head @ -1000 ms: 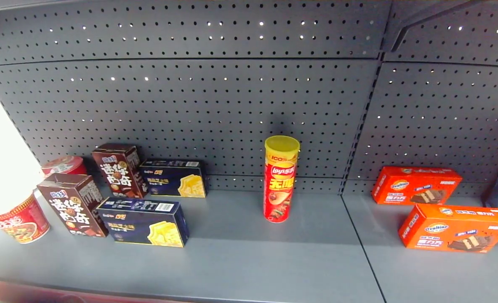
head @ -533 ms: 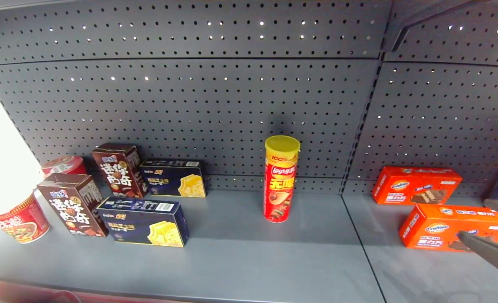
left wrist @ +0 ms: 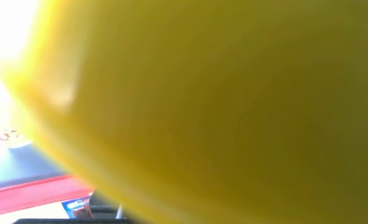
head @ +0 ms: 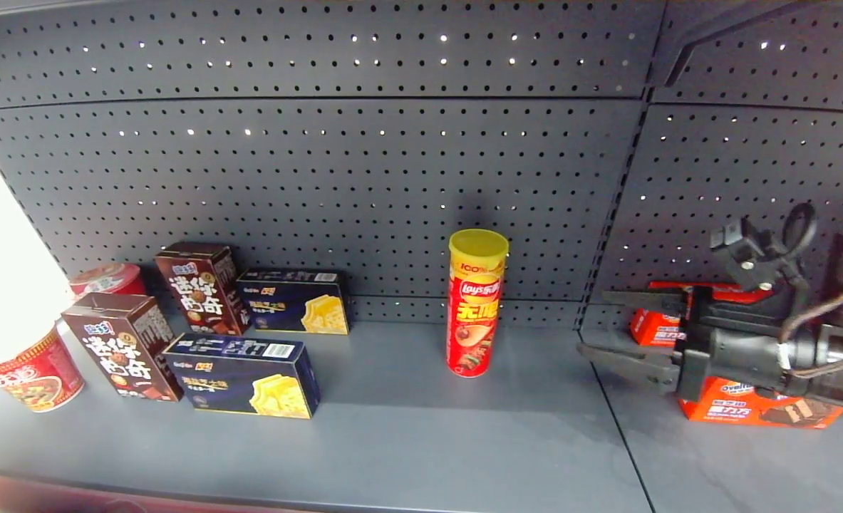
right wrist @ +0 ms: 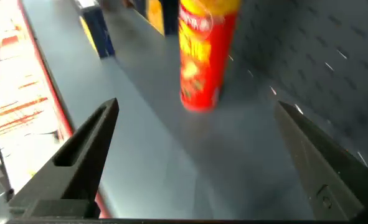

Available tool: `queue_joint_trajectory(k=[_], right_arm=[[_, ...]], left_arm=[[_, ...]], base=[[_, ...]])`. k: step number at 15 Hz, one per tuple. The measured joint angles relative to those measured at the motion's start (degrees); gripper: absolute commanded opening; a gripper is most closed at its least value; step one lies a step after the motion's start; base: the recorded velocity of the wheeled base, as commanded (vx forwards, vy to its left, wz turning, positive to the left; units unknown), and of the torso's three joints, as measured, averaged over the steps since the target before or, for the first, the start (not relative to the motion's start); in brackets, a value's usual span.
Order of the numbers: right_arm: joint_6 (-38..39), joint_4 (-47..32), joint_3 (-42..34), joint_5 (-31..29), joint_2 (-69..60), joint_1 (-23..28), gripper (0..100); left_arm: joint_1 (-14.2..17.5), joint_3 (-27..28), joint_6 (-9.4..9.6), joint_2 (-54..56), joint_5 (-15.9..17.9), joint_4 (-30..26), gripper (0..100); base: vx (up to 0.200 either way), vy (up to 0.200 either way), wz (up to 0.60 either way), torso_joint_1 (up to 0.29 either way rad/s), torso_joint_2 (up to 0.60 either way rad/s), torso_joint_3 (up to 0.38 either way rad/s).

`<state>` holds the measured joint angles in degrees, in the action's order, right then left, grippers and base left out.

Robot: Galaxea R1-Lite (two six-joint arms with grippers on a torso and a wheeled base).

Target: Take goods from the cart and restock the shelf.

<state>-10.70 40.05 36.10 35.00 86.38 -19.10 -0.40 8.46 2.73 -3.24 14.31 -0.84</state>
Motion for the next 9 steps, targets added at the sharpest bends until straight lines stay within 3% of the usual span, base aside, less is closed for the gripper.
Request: queue_joint_trajectory(k=[9], right_arm=[[-3.46,2.34,10.02,8.11,18.47,-3.66,100]], left_arm=[[-0.85,-0.8,0.0,-0.26,0.18,0.06,0]], base=[[0.0,0.0,0.0,0.0,0.0,0.0]])
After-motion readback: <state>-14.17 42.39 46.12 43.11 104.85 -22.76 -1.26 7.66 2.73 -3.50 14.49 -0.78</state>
